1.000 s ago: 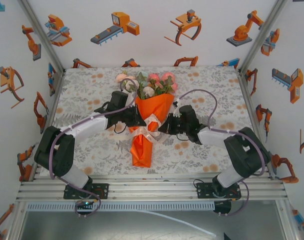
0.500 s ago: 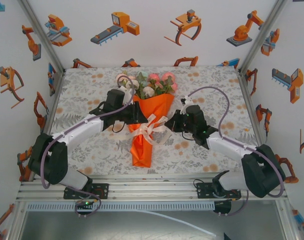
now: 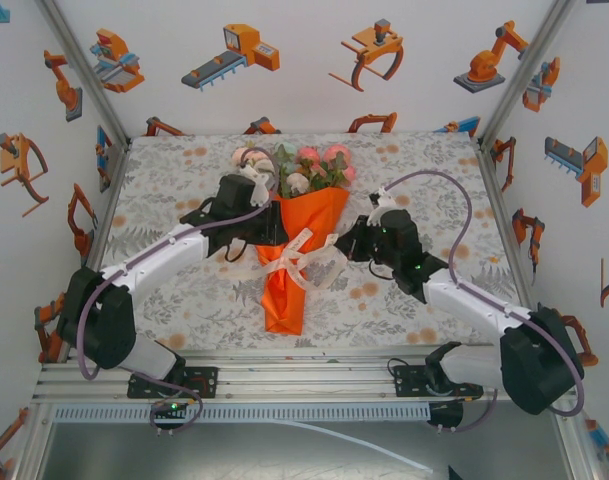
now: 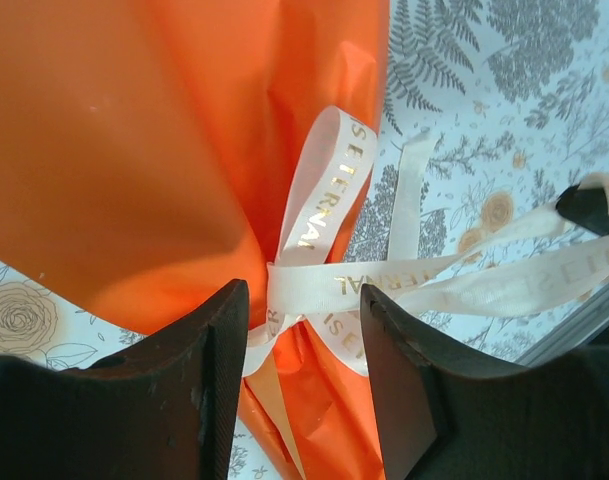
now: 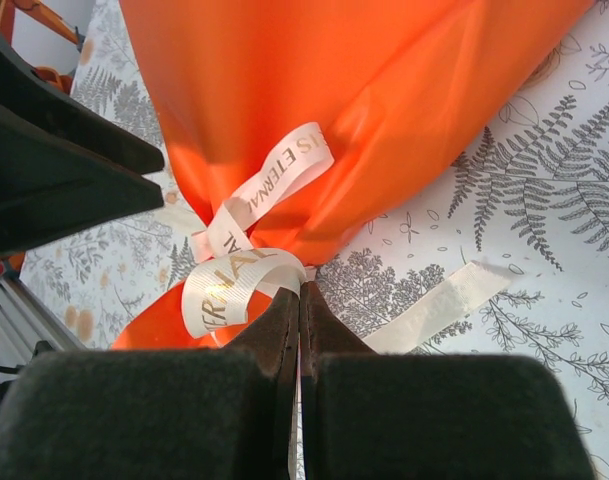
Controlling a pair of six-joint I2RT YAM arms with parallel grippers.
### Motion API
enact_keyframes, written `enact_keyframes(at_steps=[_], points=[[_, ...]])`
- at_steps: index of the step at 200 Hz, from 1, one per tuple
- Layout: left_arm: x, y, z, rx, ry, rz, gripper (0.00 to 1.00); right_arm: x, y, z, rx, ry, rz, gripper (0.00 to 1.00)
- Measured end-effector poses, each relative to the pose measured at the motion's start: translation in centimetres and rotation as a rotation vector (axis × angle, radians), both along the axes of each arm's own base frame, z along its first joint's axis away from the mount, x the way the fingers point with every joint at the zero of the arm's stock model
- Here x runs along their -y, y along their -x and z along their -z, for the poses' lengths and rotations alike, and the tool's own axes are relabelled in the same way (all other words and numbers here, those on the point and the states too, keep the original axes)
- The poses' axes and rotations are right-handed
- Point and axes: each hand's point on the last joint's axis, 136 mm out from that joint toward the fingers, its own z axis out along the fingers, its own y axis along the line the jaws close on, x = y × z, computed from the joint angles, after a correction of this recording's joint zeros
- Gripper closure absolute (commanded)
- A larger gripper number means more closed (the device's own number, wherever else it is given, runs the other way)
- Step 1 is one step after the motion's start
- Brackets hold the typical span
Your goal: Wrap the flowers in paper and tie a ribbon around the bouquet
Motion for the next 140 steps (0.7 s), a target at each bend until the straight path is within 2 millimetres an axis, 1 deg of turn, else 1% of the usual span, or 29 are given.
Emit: enact_keyframes(at_steps=[33, 57, 81, 99, 117, 140], points=[[0.4, 0.4, 0.0, 0.021, -0.016, 0.041, 0.49, -0.8, 0.1, -1.7, 0.018, -0.049, -0.036, 1.0], [0.6, 0.5, -0.2, 0.032, -0.015, 0.06, 0.48, -1.6, 0.2, -3.3, 0.03, -0.112, -0.068, 1.0], [0.7, 0.7, -1.1, 0.063, 0.007, 0.077, 0.48, -2.6, 0.3, -5.7, 0.055, -0.179, -0.108, 1.0], [0.4, 1.2, -2.0, 0.097, 0.028, 0.085, 0.48, -3.2, 0.1, -7.2, 0.073, -0.222, -0.133, 1.0], [0.0, 1.8, -2.8, 0.137, 0.045, 0.089, 0.47, -3.8, 0.0, -7.8, 0.071, -0.242, -0.153, 1.0], [-0.3, 2.2, -3.5, 0.18, 0.054, 0.102, 0.47, -4.4, -0.1, -7.6, 0.051, -0.25, -0.172, 1.0]])
